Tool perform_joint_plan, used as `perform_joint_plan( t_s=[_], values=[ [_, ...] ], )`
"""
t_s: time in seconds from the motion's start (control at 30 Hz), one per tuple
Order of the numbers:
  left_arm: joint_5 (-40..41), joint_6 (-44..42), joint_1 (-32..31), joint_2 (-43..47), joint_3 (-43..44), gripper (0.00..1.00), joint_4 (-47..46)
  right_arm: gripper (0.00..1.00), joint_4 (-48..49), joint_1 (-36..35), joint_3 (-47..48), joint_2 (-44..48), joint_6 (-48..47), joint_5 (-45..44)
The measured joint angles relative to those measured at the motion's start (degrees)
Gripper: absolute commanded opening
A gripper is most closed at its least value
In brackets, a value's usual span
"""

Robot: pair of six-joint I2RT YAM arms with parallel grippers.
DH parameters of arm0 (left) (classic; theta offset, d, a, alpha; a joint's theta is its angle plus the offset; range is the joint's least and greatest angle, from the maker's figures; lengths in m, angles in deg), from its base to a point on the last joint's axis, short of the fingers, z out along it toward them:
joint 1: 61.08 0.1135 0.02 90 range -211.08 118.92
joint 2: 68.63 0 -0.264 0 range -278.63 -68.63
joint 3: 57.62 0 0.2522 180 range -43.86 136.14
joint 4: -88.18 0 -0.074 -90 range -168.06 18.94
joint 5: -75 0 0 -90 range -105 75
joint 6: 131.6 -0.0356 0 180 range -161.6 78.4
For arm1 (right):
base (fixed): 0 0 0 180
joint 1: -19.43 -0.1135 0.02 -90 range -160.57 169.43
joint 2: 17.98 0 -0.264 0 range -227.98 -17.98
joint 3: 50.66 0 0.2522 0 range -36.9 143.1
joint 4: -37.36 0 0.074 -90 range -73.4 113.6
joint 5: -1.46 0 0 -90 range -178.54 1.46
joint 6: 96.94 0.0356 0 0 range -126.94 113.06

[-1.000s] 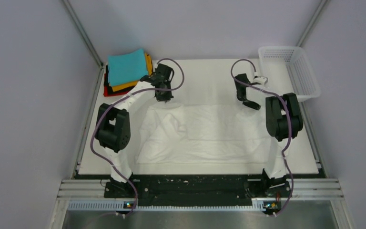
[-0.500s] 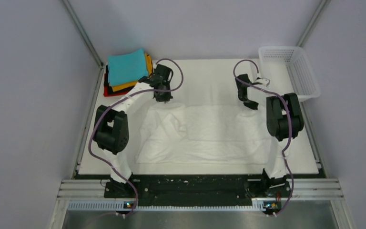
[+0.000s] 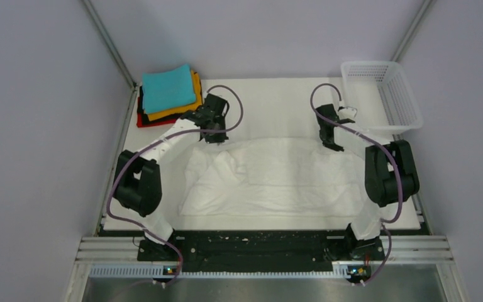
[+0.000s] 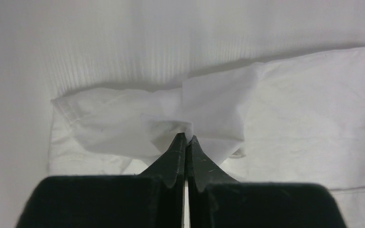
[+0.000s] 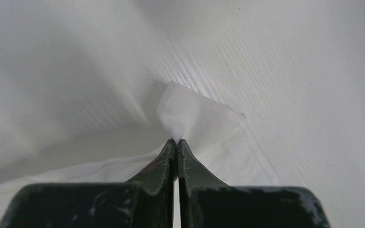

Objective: Fold and stack the t-shirts
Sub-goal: Fold the other side of the tshirt into a rectangle

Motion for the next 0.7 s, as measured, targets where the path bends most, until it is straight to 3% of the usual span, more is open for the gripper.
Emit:
perform_joint_plan(
  t_s=[0.7],
  values=[
    [3.5, 0.3, -3.9, 21.7, -17.9, 0.0, -0.6, 0.0, -4.5, -2.7, -12.5, 26.8, -6.0, 3.5]
  ],
)
